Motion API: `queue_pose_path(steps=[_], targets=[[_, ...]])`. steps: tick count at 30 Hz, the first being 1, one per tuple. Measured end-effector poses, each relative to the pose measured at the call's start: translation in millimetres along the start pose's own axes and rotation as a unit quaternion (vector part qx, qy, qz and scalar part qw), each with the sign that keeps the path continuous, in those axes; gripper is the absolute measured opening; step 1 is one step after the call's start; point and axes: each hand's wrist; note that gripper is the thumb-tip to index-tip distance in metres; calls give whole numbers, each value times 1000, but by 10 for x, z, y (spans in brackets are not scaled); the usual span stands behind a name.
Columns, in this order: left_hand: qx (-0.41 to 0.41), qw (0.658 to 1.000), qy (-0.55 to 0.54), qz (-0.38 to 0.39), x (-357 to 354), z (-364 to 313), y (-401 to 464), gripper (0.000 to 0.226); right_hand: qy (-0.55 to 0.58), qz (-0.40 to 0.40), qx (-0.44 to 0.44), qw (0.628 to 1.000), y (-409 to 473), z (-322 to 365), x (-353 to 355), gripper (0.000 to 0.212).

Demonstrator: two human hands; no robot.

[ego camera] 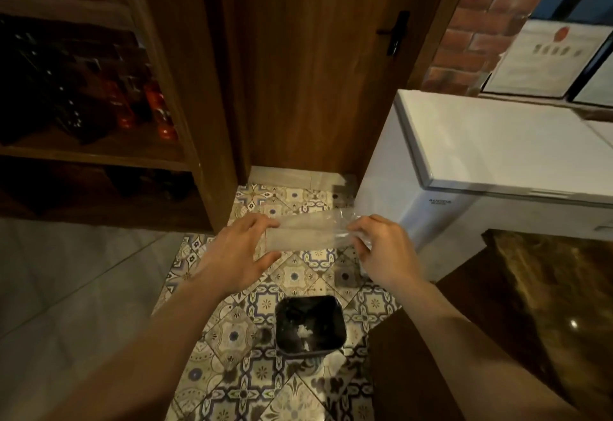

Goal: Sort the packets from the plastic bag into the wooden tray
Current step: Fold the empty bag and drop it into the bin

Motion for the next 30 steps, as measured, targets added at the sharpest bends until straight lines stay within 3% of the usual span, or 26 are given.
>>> queue_pose_path(steps=[11, 20, 24, 27, 30], targets=[[66, 994, -4, 92, -1412, 494, -45, 58, -4, 126, -74, 989, -521, -720, -1332, 22], [116, 986, 4, 123, -1975, 974, -71, 52, -32, 236, -173, 956, -872, -1060, -2254, 13], [113, 985, 11, 129, -2167, 1125, -93, 51, -36, 237, -221, 945, -898, -1155, -2617, 10], [118, 983, 12, 138, -2254, 1241, -88, 51, -21, 228, -240, 943, -877, -1215, -2816, 17], [120, 981, 11, 150, -2277, 1281, -73, 51, 5, 234, -248, 940, -849, -1229, -2916, 40]])
Point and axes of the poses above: each hand's wrist, its own y-axis towards the middle knuckle, its own x-axis out of the back of the hand, z = x × y, and after that the axes turned 11 degrees about x, right-handed
